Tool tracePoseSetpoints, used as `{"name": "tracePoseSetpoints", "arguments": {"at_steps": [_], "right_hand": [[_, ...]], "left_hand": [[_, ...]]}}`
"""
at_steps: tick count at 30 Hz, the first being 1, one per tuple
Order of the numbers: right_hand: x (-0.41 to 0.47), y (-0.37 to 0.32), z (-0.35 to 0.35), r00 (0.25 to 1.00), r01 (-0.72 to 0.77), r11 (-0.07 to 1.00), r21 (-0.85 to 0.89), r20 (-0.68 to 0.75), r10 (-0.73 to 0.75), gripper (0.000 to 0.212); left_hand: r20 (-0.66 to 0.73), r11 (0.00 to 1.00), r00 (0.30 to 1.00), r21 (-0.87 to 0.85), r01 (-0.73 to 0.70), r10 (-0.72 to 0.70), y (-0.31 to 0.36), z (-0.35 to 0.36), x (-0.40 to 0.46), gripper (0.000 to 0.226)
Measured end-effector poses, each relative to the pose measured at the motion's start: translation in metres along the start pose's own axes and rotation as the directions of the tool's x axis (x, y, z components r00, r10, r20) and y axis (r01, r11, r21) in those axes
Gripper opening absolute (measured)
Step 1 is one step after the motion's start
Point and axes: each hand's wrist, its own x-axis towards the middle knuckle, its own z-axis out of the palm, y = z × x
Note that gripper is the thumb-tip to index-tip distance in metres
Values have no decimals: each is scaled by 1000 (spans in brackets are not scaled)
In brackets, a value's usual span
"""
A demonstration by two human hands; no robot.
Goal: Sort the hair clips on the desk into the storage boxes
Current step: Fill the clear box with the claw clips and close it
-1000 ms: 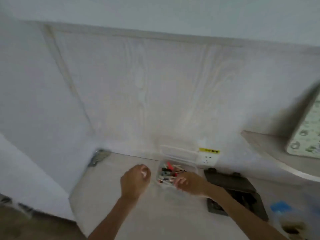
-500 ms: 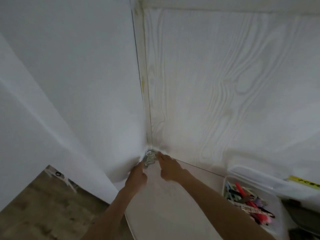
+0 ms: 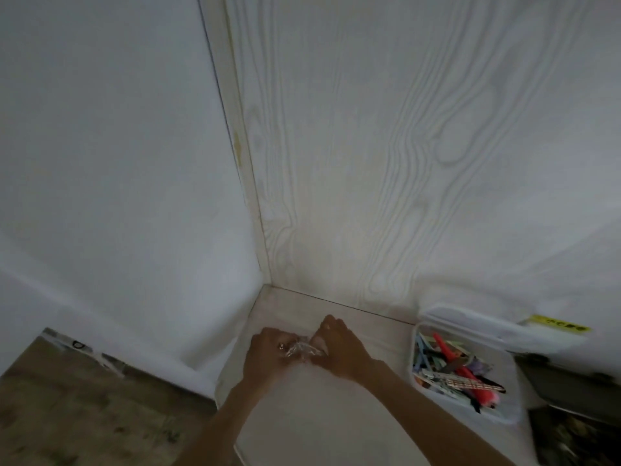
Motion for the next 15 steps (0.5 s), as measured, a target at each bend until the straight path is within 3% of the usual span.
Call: {"name": "tracePoseSetpoints", "arguments": {"at_steps": [3, 7, 10, 12, 14, 15], "right_hand": [[-25, 16, -5, 997, -34, 986, 161, 78, 22, 39], [-78, 44, -32, 992, -126, 873, 472, 42, 121, 28], [-131, 67, -68, 985, -128, 712, 690, 3, 174, 28], [-171, 85, -91, 971, -91, 628, 773, -72, 230, 25], [-217, 109, -110, 918, -34, 496, 867, -169, 359, 9], [-236, 120, -118, 887, -4, 387, 922, -176, 428, 13]], "left_hand": [[80, 996, 993, -36, -87, 89, 33, -2, -21, 28], [194, 961, 966, -247, -122, 173, 100, -2, -49, 39], [296, 937, 917, -301, -176, 267, 153, 7, -62, 39], [372, 920, 858, -306, -247, 354, 198, 22, -72, 27], [438, 892, 782, -301, -338, 444, 250, 50, -87, 19], [464, 873, 743, -316, -370, 483, 272, 64, -94, 18]]}}
